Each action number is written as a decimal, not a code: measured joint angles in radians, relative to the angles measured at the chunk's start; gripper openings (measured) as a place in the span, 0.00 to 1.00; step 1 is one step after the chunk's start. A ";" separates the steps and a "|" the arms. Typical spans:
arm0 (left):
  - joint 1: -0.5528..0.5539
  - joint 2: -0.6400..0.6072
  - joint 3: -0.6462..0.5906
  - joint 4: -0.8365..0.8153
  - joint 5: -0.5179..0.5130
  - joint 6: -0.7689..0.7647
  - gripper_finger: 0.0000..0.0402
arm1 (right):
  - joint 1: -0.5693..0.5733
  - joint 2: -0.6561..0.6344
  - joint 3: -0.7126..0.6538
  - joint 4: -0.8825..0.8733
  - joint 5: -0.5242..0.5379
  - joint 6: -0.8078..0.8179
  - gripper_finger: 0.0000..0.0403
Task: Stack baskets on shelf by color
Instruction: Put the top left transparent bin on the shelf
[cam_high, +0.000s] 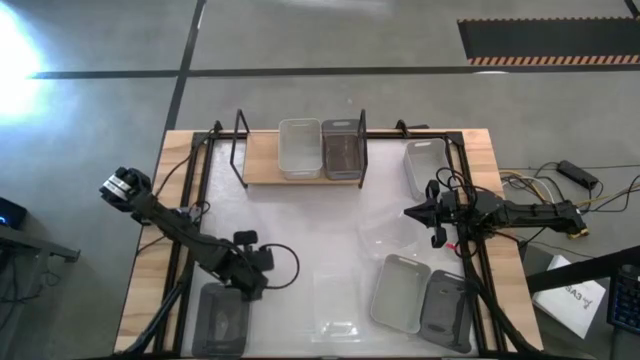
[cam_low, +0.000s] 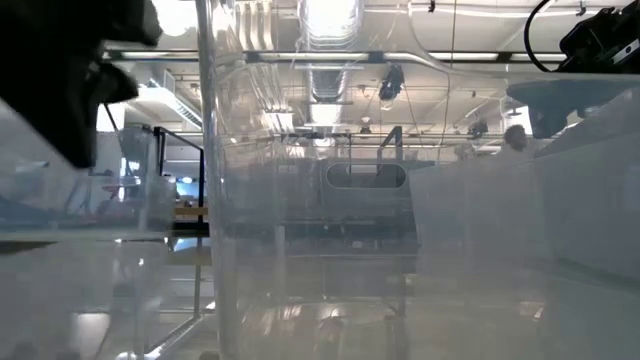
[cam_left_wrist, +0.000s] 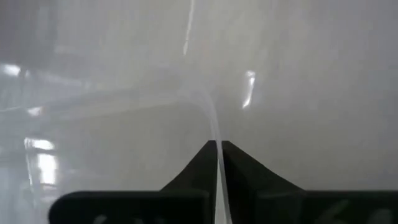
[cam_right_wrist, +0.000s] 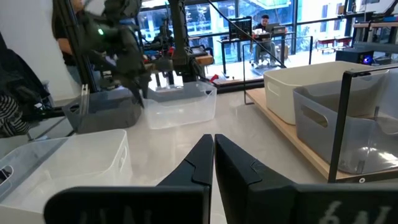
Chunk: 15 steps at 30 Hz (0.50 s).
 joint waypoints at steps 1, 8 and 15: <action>0.000 0.000 0.023 0.003 -0.001 0.020 0.00 | 0.000 0.000 0.000 0.000 0.000 0.000 0.02; 0.000 0.000 0.185 -0.034 -0.050 0.169 0.00 | 0.000 0.000 0.000 0.000 0.000 0.000 0.02; 0.008 0.000 0.353 -0.174 -0.279 0.323 0.00 | 0.000 0.000 0.000 0.000 0.000 0.000 0.02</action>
